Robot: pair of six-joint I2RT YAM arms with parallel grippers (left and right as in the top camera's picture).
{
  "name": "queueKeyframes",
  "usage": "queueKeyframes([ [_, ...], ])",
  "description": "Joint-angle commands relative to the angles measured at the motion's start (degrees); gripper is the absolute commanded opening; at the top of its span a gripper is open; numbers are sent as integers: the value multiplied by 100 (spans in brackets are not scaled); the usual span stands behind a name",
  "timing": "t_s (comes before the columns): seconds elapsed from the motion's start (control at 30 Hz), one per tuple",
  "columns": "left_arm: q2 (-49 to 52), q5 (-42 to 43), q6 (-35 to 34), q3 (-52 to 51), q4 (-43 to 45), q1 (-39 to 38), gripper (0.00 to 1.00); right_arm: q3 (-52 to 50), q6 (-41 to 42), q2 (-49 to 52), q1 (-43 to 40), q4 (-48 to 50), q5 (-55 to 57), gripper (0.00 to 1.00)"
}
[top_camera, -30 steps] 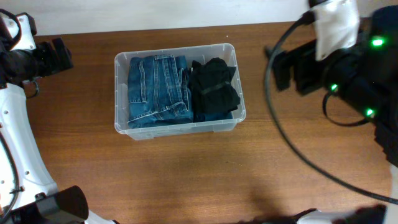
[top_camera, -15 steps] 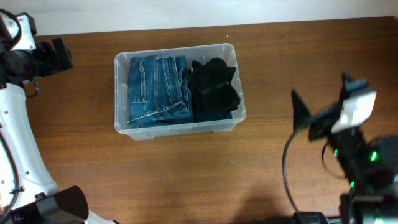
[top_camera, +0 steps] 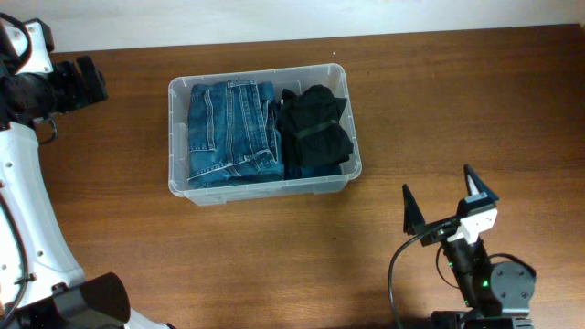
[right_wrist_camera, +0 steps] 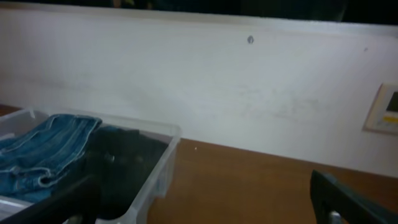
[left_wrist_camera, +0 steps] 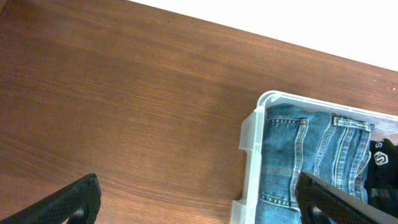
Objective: Pack container
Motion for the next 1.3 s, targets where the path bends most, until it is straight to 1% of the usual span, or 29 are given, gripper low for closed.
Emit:
queueKeyframes([
  [0.0, 35, 42, -57, 96, 4, 35, 99, -378, 223, -354, 173, 122, 437, 98],
  [0.17, 35, 42, -57, 96, 2, 35, 99, -564, 153, -422, 695, 52, 1349, 98],
  [0.23, 35, 42, -59, 96, 2, 35, 99, -627, 155, -422, 802, -13, 1486, 98],
  [0.33, 35, 42, -57, 96, 2, 35, 99, -772, 157, -435, 807, -52, 1486, 98],
  [0.47, 35, 42, -57, 96, 2, 35, 99, -1078, 160, -730, 804, -55, 1464, 98],
  [0.63, 35, 42, -57, 96, 2, 35, 99, -1316, 162, -1043, 570, -101, 1401, 98],
  [0.8, 35, 42, -59, 96, 2, 35, 99, -1322, 157, -1172, 385, -750, 1447, 98],
  [1.27, 35, 42, -57, 96, 2, 35, 99, -1322, 160, -1172, 323, -743, 1449, 98],
])
